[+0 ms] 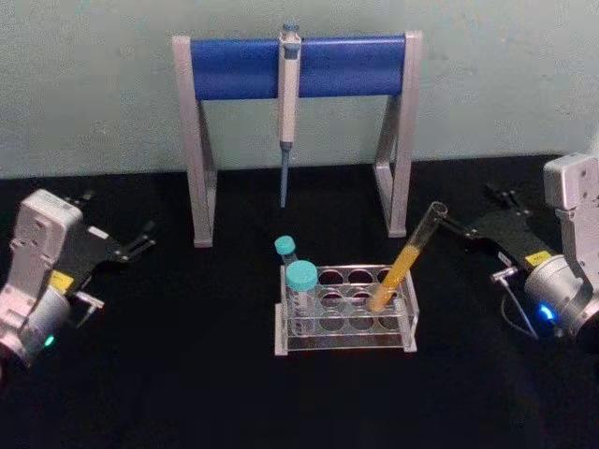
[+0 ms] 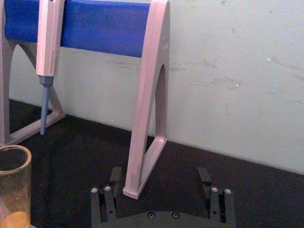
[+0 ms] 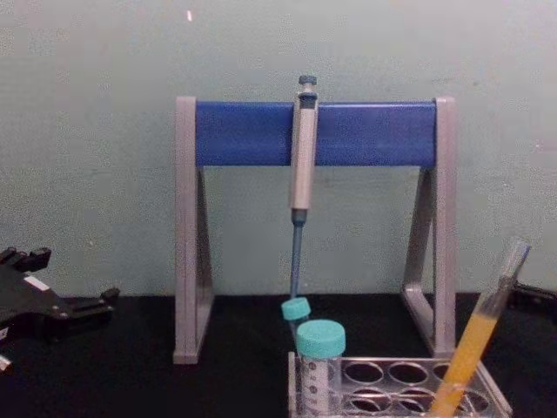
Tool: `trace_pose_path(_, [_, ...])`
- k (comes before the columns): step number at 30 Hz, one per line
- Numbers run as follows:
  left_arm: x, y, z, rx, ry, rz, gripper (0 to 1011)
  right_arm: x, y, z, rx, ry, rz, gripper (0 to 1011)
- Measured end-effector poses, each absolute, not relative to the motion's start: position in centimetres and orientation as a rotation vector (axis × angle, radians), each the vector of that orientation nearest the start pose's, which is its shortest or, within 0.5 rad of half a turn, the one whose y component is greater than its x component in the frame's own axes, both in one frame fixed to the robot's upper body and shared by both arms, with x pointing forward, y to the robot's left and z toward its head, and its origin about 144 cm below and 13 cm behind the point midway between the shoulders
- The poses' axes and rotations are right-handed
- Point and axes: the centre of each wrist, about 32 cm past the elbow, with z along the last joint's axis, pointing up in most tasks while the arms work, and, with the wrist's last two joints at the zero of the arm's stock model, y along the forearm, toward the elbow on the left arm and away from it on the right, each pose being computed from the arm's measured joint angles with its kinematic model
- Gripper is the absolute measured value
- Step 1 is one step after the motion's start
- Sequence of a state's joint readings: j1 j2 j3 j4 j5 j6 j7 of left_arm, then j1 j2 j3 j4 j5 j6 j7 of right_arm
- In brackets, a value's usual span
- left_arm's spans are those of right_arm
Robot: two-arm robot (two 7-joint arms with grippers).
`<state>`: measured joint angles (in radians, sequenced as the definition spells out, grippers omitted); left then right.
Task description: Pick up the test tube from the test tube rack, shake it, then place it back into the test tube rack.
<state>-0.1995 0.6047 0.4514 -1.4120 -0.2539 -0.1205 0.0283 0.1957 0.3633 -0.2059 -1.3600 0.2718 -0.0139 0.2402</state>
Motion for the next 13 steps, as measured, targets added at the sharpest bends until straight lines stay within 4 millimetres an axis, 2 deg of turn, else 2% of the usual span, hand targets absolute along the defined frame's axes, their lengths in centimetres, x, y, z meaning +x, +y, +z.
trace_pose_path(13, [48.86,30.97,113.98,0.304,-0.285,1.248,1001,50.85,-29.62,114.46,-0.138,-0.035,-1.211,1000])
